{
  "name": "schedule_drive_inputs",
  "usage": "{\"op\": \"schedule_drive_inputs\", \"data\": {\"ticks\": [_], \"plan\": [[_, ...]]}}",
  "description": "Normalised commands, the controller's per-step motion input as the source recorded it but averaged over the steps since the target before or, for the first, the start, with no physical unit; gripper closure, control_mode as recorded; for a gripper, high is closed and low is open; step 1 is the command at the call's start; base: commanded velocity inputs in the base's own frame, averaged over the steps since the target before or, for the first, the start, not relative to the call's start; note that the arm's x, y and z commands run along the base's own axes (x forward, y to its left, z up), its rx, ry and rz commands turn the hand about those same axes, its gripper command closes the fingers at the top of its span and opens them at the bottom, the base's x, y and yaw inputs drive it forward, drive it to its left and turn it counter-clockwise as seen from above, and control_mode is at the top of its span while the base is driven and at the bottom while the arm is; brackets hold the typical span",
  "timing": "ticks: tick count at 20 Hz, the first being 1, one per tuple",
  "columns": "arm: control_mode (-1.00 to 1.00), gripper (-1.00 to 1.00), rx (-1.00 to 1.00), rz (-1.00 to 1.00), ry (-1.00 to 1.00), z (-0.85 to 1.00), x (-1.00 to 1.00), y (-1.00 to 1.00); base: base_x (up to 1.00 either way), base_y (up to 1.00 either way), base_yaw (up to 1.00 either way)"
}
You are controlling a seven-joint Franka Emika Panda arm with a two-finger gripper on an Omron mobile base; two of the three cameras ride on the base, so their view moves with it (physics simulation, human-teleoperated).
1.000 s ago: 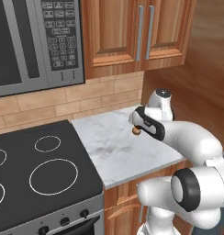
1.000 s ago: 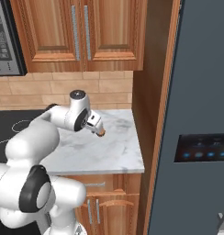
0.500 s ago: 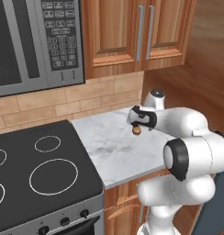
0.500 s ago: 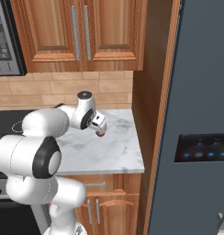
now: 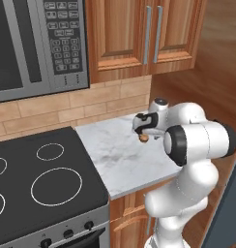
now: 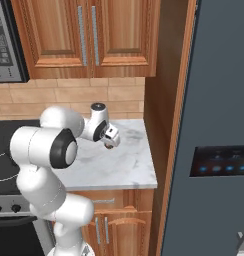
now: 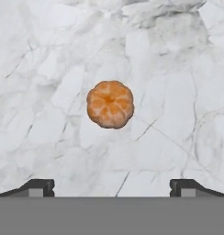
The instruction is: Place the liquor on the top shelf of the fridge to keep it out of children's reach, and place the lime and tangerine on lower shelves for easy access.
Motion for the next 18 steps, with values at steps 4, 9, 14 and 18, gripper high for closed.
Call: {"op": "schedule_drive_inputs", "data": {"ticks": [4, 9, 14, 18], "plan": [[-1.0, -1.0, 0.0, 0.0, 0.01, -0.24, 0.35, 0.0, 0.0, 0.0, 0.0], [-1.0, -1.0, 0.0, 0.0, 0.01, -0.22, 0.34, 0.0, 0.0, 0.0, 0.0], [-1.0, -1.0, 0.0, 0.0, 0.01, -0.22, 0.33, 0.0, 0.0, 0.0, 0.0], [-1.0, -1.0, 0.0, 0.0, 0.01, -0.22, 0.31, -0.02, 0.0, 0.0, 0.0]]}}
